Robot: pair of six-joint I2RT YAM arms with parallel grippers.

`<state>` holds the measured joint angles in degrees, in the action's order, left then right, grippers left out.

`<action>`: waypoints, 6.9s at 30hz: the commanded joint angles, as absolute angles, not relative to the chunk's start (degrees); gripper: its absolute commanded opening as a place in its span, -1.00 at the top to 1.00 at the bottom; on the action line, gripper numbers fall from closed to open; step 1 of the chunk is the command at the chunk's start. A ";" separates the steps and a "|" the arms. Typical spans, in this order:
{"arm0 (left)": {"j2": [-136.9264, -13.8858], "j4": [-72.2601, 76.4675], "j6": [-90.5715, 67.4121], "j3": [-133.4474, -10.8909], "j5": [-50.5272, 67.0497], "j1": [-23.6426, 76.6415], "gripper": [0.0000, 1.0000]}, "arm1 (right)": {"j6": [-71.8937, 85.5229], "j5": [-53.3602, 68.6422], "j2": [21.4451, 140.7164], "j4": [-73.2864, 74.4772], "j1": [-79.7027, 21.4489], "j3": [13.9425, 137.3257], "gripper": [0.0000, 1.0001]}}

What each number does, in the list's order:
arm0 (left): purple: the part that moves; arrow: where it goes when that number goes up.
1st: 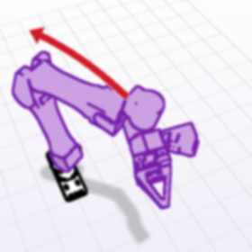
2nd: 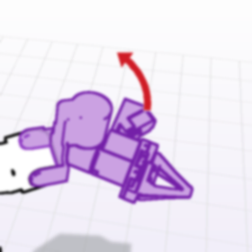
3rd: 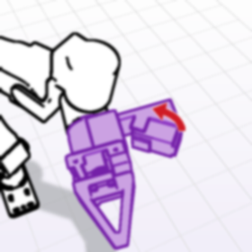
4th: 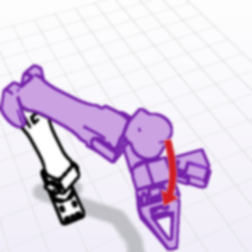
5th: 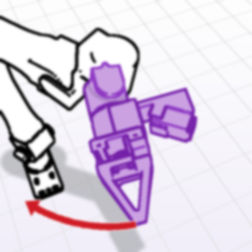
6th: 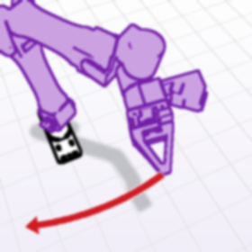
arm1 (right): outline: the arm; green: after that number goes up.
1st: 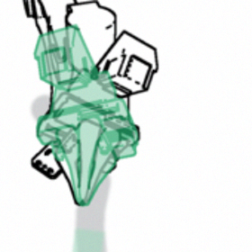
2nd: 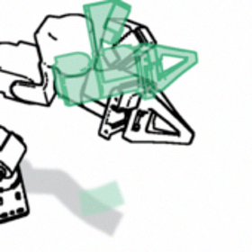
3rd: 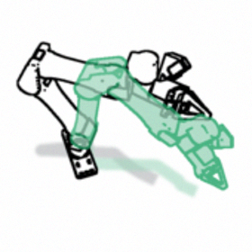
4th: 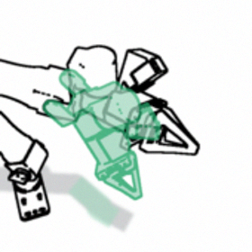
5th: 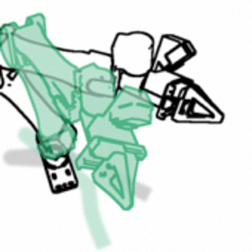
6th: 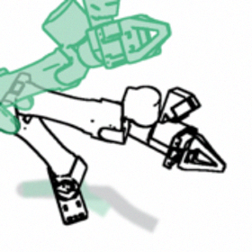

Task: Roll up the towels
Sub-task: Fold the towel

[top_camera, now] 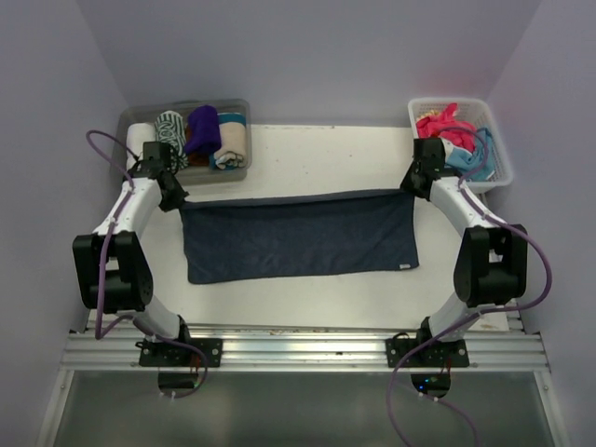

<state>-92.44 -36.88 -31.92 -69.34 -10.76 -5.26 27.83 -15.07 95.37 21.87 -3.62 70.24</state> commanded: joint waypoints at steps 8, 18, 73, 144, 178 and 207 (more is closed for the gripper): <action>-85.88 -34.45 -30.41 -64.53 -9.58 -6.15 1.00 | 28.48 -14.24 86.75 21.35 -3.25 59.08 1.00; -73.13 -38.32 -31.55 -51.16 -4.66 -6.06 1.00 | 29.00 -14.50 75.16 26.80 -3.08 49.05 1.00; -82.08 -38.85 -35.33 -54.15 -0.62 5.01 -0.11 | 25.84 -12.83 82.08 31.91 -0.26 49.65 0.00; -92.82 -35.13 -38.77 -52.56 -3.48 18.46 -0.03 | 40.25 -15.29 73.28 38.50 -38.66 68.11 1.00; -83.59 -38.67 -33.66 -48.87 -5.54 7.39 -0.03 | 37.27 -10.11 111.88 31.82 -61.70 101.85 1.00; -82.45 -40.78 -31.74 -50.88 -6.15 3.18 -0.03 | 37.62 -4.04 130.25 33.05 -63.19 116.90 1.00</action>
